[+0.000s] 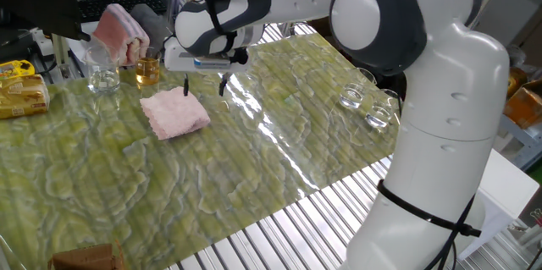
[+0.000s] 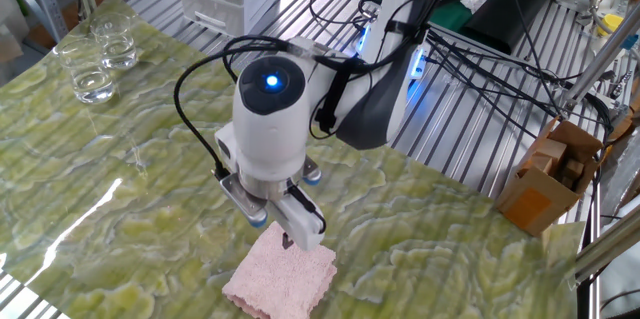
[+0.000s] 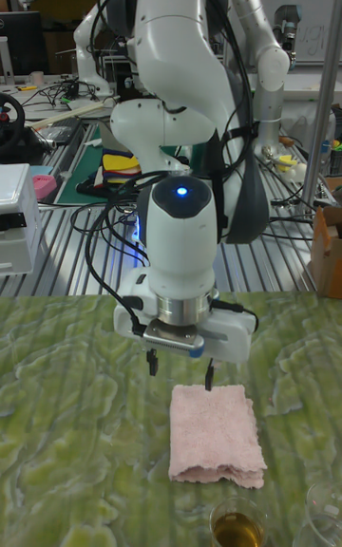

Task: Clean the table with a cloth

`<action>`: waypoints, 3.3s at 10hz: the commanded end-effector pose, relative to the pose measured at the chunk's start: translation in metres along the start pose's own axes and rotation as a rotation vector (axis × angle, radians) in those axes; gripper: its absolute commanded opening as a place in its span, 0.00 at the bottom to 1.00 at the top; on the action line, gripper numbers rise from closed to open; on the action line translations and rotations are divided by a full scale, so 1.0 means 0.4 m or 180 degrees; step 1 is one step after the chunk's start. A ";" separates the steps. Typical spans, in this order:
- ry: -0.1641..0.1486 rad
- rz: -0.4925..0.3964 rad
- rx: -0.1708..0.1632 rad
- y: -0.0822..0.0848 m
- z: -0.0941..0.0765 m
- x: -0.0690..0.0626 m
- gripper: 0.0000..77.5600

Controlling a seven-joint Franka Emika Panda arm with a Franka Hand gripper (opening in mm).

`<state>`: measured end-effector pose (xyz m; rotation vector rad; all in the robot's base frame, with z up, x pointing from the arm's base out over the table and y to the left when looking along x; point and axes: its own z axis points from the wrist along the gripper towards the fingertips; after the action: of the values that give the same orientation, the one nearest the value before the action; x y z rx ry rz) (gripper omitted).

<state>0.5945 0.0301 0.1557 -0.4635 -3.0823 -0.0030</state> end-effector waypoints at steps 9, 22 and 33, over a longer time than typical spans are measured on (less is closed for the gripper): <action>-0.0227 -0.0008 -0.0142 0.059 0.151 -0.034 1.00; -0.0275 0.0179 -0.0104 0.086 0.220 -0.043 1.00; -0.0277 0.0189 -0.0100 0.086 0.220 -0.043 0.02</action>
<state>0.6179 0.0571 0.0648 -0.5610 -3.1579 -0.0369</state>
